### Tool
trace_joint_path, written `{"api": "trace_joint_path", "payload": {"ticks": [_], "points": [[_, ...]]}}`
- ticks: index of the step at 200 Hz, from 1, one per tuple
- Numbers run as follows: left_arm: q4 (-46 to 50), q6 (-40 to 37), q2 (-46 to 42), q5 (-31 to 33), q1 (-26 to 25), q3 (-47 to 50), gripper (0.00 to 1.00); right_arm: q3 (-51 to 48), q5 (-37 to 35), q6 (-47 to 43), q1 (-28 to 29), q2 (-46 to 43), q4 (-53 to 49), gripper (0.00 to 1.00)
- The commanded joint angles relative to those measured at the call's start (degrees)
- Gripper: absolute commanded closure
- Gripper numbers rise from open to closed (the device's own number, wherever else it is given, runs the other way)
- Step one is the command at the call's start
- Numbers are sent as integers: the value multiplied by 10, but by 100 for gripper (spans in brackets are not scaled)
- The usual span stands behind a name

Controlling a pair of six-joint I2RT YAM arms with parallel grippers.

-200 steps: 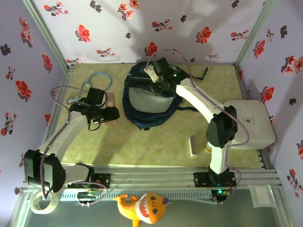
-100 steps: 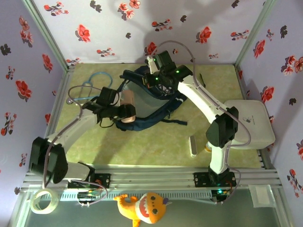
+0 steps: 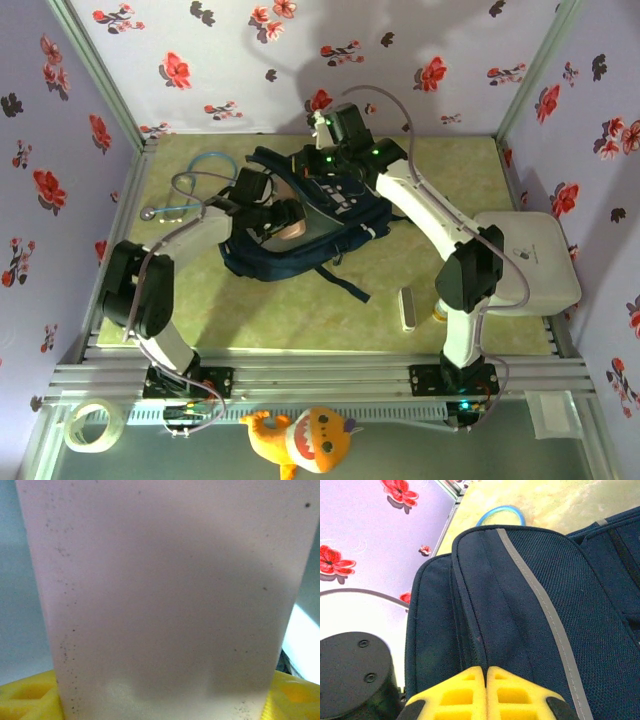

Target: Pack the student bag

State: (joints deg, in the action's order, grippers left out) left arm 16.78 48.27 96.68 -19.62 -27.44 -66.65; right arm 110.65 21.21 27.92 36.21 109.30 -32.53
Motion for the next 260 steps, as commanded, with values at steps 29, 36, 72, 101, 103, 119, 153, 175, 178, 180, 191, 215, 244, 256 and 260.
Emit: {"api": "trace_joint_path", "payload": {"ticks": [29,36,72,101,103,119,153,175,178,180,191,215,244,256,260], "points": [[-69,45,34,-17,-4,-34,21,-23,38,43,-17,-44,115,100],[-69,47,31,-18,-2,-30,18,-26,40,45,-18,-45,117,100],[-95,61,-6,-21,7,25,10,-43,51,55,-24,-52,141,100],[-116,76,-30,-20,22,72,11,-45,52,55,-25,-51,142,100],[-118,77,-31,-20,23,75,12,-46,52,55,-25,-51,142,100],[-134,85,-32,-19,34,91,17,-50,51,55,-26,-53,142,100],[-150,85,-5,-25,36,74,43,-60,48,53,-28,-58,142,100],[-164,83,21,-35,35,54,54,-66,41,51,-28,-62,142,100],[-166,81,23,-34,34,51,55,-67,42,51,-28,-63,142,100],[-167,80,26,-34,34,49,55,-67,41,51,-28,-64,142,100],[-170,74,43,-35,30,34,57,-70,42,51,-28,-65,144,100],[-191,85,80,-47,23,8,66,-74,42,51,-28,-67,139,100],[-233,111,111,-57,15,-10,68,-92,35,51,-30,-78,141,100],[-242,127,131,-60,16,-20,68,-95,35,52,-31,-79,142,100],[-245,133,137,-59,17,-24,68,-96,34,53,-31,-80,141,100]]}}
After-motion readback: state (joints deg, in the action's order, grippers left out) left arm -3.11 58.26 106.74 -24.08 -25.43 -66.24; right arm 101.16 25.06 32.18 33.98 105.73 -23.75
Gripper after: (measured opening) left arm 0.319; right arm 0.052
